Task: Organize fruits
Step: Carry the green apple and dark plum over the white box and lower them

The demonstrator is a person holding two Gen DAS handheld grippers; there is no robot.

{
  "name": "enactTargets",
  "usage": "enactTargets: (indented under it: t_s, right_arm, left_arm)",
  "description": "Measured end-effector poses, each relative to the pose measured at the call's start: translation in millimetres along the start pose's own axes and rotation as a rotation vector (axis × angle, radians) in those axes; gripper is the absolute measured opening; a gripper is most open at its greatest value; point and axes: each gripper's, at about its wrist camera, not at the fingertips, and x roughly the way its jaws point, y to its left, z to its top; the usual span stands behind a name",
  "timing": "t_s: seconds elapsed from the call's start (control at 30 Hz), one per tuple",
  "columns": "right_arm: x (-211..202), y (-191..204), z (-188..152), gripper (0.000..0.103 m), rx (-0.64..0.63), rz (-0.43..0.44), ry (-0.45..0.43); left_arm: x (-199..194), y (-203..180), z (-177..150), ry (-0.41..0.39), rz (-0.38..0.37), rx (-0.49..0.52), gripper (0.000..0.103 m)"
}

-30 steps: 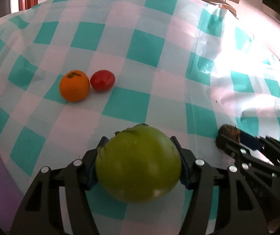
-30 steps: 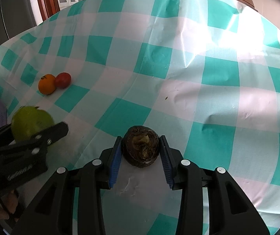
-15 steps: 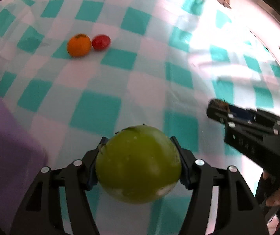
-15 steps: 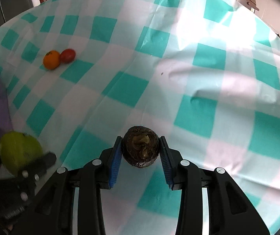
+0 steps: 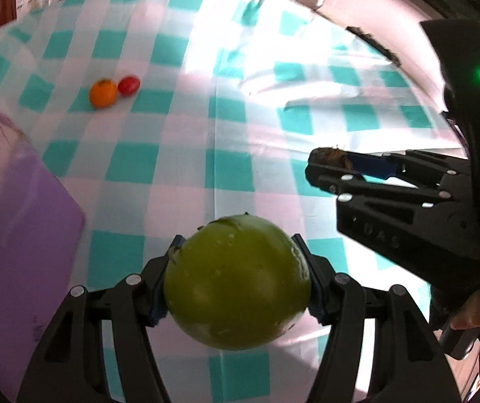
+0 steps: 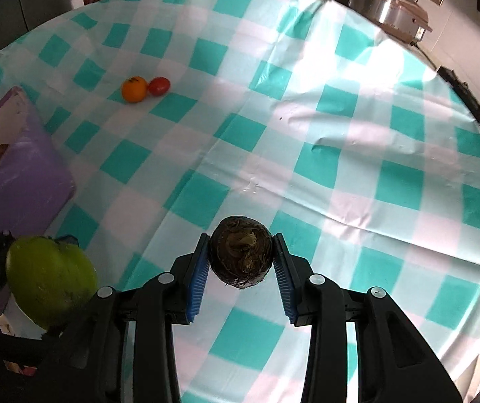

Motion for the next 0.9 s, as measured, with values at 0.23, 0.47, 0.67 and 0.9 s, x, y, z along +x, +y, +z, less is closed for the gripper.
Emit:
enactTargets:
  t_s: [0.23, 0.47, 0.67, 0.9]
  right_arm:
    - [-52, 31, 7, 0.038, -0.027, -0.039, -0.068]
    - [-89, 84, 22, 0.038, -0.086, -0.046, -0.131]
    - [-105, 141, 36, 0.038, -0.169, -0.024, -0.169]
    - [-110, 208, 49, 0.038, -0.274, 0.017, -0.194]
  left_arm:
    - [-64, 17, -1, -0.104, -0.025, 0.028, 0.063]
    - [-126, 57, -7, -0.212, -0.021, -0.005, 0.063]
    - [-166, 107, -21, -0.274, 0.028, -0.08, 0.063]
    - [-194, 163, -44, -0.303, 0.097, -0.167, 0.063]
